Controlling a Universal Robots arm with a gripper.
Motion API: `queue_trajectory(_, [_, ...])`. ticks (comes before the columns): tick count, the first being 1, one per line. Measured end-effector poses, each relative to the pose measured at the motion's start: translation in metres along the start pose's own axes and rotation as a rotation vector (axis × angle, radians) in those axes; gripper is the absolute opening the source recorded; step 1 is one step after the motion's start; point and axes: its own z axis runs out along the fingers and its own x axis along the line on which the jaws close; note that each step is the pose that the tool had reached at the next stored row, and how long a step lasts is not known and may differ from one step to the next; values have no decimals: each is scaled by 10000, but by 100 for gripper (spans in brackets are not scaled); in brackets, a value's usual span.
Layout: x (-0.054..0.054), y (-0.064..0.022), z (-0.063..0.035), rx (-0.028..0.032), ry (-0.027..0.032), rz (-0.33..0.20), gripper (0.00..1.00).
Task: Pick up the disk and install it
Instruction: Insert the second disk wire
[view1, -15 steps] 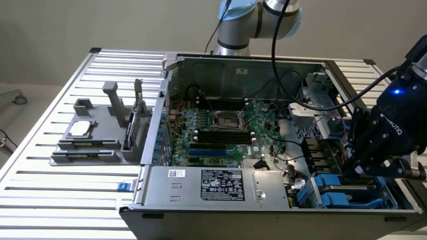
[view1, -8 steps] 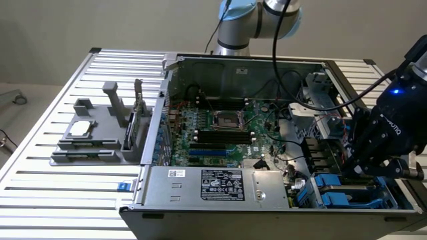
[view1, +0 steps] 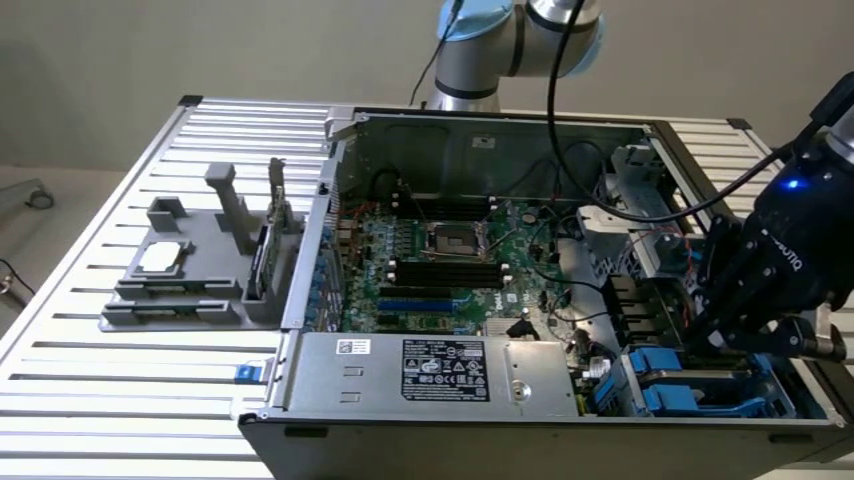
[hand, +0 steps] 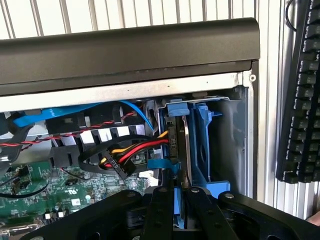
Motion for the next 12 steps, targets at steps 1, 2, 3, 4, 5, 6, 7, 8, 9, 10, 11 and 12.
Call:
queue_trajectory(1, [0, 1, 6, 2, 12, 17, 16])
queue_trajectory(2, [1, 2, 11, 5, 24, 33, 16])
queue_trajectory(3, [1, 2, 18, 7, 36, 48, 16])
queue_trajectory(4, [1, 3, 23, 10, 44, 62, 16])
queue_trajectory(5, [2, 4, 28, 12, 52, 74, 16])
queue_trajectory(6, [1, 5, 33, 14, 61, 87, 16])
queue_trajectory(7, [2, 5, 36, 16, 70, 98, 16])
queue_trajectory(8, [2, 6, 37, 16, 77, 110, 16])
queue_trajectory(9, [2, 7, 40, 17, 88, 120, 16])
queue_trajectory(10, [1, 8, 41, 18, 97, 128, 17])
queue_trajectory(11, [-4, 7, 34, 23, 98, 136, 23])
queue_trajectory(12, [-13, 6, 13, 27, 97, 144, 23])
